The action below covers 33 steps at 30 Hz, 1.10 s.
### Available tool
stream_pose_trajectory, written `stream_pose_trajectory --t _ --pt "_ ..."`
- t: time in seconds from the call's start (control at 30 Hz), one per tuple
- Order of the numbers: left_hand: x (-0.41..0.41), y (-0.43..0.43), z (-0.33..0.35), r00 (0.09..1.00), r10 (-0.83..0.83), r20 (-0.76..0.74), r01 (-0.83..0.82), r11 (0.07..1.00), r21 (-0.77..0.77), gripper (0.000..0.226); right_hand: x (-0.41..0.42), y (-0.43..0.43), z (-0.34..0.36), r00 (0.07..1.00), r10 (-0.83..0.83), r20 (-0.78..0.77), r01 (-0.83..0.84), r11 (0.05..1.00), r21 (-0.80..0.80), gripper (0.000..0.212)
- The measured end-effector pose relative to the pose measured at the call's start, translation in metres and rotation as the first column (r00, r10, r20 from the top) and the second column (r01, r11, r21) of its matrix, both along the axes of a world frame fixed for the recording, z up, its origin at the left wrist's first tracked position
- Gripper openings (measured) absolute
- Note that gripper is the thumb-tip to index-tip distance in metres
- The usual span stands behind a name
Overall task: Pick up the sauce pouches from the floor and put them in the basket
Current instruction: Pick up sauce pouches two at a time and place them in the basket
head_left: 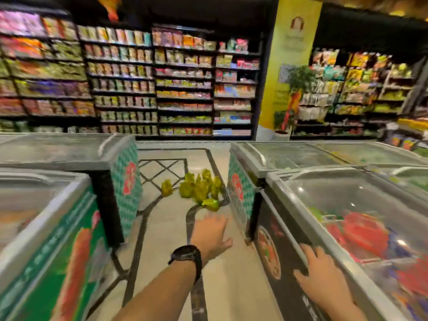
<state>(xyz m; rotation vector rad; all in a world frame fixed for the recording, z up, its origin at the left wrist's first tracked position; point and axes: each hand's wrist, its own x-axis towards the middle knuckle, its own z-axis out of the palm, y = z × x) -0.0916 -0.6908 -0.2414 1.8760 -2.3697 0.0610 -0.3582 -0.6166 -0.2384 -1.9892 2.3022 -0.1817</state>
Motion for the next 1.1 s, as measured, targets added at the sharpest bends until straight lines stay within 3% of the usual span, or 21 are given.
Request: stream_pose_trajectory --t 0.13,0.47,0.77,1.1 --pt "0.098 -0.017 0.003 0.992 0.121 -0.042 -0.122 0.992 -0.011 0.055 0.096 -0.066 0.012 0.988 0.154 0.018 -0.153 0.987 -0.042 0.066" --pt "0.262 -0.081 -0.017 0.968 0.243 -0.058 -0.242 0.970 0.025 0.057 0.269 -0.177 0.003 0.955 0.295 -0.009 -0.295 0.955 0.015 0.063" --pt "0.321 -0.195 -0.034 0.949 0.315 -0.015 -0.314 0.948 0.048 0.058 0.322 -0.311 -0.025 0.946 0.323 0.010 -0.323 0.943 0.077 0.062" --pt "0.365 -0.413 -0.029 0.923 0.383 0.046 -0.385 0.920 0.074 0.058 0.362 -0.564 -0.061 0.927 0.361 0.107 -0.372 0.922 0.112 0.065"
